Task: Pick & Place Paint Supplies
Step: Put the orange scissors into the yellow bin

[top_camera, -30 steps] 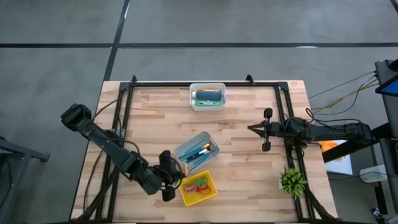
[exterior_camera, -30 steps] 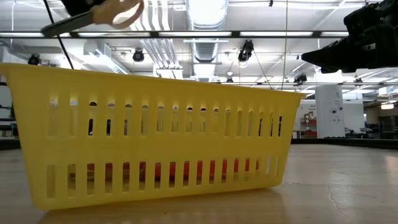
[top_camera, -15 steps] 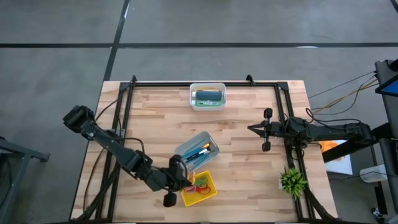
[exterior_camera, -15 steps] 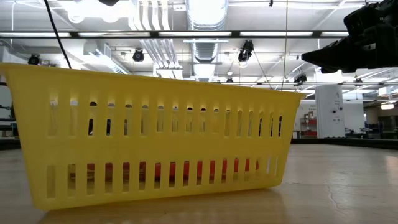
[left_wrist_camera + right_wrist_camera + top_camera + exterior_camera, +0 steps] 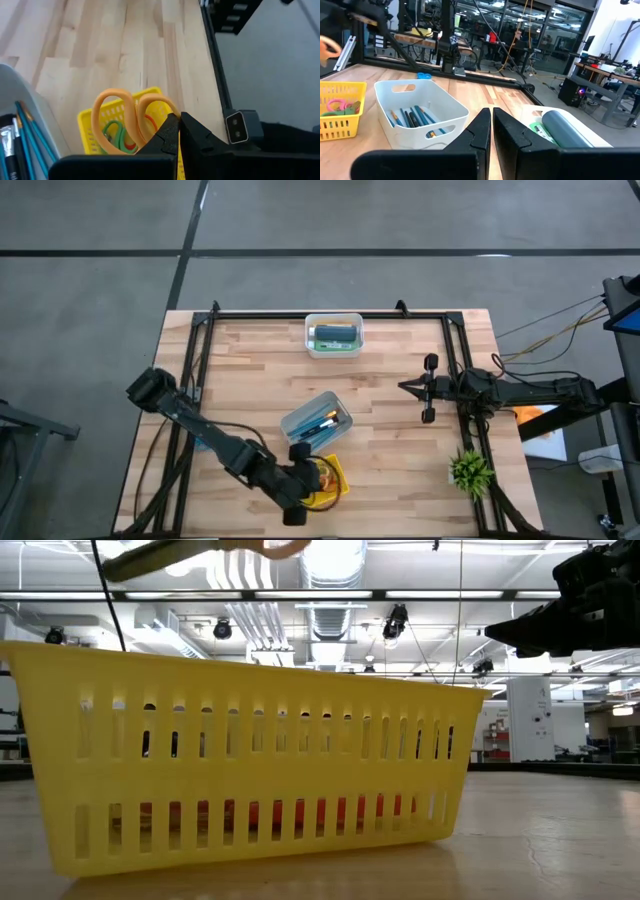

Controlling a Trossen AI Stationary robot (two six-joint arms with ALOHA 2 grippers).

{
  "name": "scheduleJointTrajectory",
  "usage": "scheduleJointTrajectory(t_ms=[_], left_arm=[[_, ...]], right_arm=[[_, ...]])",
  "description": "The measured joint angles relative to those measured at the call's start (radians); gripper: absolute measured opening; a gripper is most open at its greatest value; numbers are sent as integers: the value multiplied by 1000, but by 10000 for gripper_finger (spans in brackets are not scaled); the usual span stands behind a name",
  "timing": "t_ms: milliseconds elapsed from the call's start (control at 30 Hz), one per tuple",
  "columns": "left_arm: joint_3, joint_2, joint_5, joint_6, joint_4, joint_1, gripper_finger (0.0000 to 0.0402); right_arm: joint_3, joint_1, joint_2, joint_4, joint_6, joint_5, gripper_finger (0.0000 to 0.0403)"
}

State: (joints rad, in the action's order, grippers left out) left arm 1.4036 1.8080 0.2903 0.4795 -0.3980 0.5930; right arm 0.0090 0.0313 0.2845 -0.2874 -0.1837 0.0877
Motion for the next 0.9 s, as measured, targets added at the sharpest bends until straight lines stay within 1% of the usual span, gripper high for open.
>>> scheduleJointTrajectory(t_ms=[100, 267, 433, 600, 900], left_arm=[[56, 54, -24, 6, -52, -11, 1], [101, 124, -52, 53, -117, -47, 1], [98, 174, -125, 55, -118, -96, 0], [97, 217, -169, 55, -116, -122, 1], [97, 261, -176, 56, -125, -126, 1]], right_arm=[[0, 0, 0, 0, 0, 0, 15], [0, 0, 0, 0, 0, 0, 15], [0, 0, 0, 0, 0, 0, 15], [0, 0, -1, 0, 0, 0, 15], [0, 0, 0, 0, 0, -1, 15]])
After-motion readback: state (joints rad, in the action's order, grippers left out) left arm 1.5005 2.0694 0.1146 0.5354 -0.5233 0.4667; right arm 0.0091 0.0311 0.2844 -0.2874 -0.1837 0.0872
